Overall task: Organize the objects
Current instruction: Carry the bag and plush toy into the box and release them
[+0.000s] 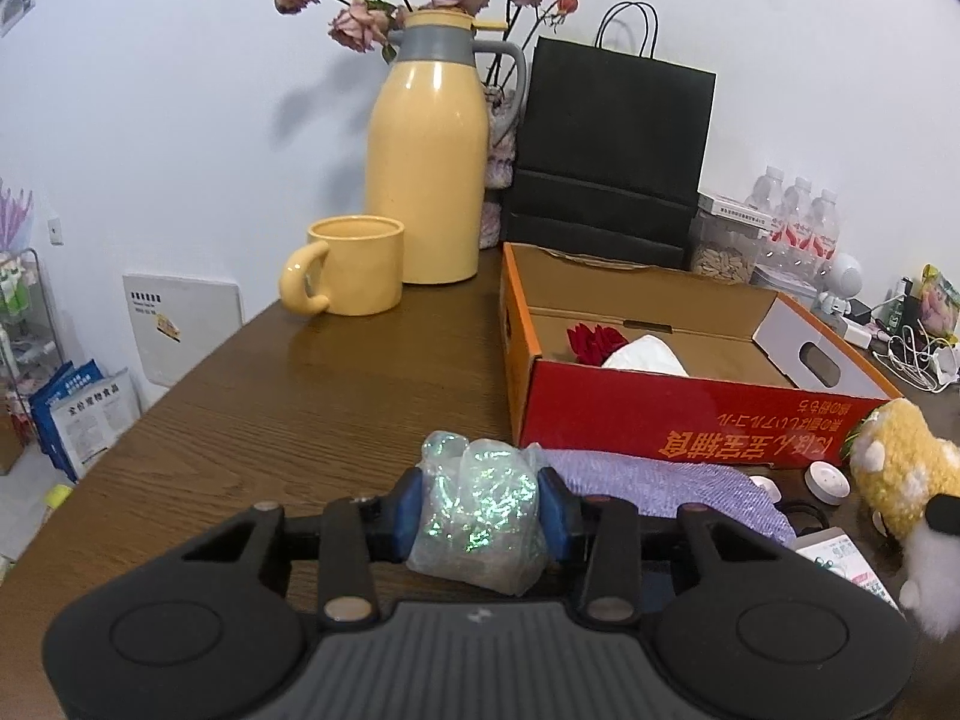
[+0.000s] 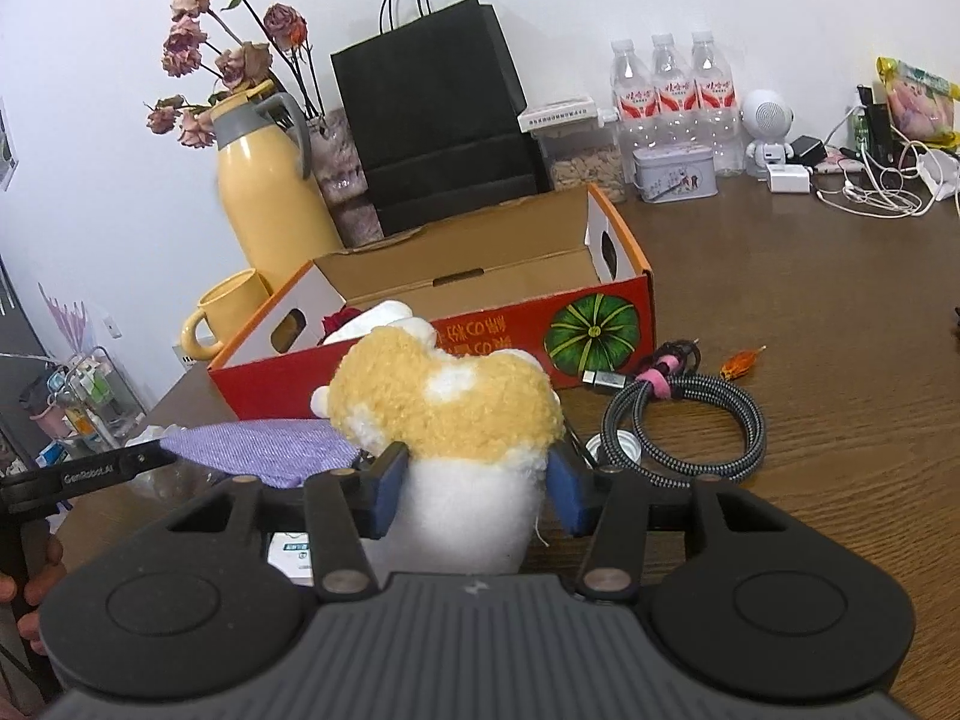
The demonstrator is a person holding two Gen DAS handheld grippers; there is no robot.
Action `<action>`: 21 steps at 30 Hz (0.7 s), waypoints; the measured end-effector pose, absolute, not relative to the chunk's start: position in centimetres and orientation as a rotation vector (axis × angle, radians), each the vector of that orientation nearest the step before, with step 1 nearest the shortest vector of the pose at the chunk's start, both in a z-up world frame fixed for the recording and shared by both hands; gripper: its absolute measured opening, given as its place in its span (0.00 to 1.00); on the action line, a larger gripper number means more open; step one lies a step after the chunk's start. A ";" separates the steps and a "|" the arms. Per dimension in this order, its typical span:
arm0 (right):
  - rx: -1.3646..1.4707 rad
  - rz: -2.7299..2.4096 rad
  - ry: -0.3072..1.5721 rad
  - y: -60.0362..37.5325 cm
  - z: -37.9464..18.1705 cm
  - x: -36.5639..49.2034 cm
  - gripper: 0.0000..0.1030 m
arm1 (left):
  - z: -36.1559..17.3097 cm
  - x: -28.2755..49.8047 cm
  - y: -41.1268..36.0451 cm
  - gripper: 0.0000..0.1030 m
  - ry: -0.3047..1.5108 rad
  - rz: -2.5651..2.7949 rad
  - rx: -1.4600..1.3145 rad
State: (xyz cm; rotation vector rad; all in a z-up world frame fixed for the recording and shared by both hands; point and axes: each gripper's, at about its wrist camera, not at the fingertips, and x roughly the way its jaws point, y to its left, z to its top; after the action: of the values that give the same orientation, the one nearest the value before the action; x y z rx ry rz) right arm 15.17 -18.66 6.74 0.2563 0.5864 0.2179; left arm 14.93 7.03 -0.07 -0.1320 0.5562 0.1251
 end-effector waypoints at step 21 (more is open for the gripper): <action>0.184 0.210 0.485 -18.9 9.7 17.4 0.49 | 4.4 15.2 4.2 0.37 0.413 0.062 -0.111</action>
State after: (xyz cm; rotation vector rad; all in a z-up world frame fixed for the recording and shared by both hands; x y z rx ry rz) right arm 17.41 -18.87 9.72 0.1836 0.4852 0.2096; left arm 15.18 4.18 4.43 -0.1109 0.4126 0.0619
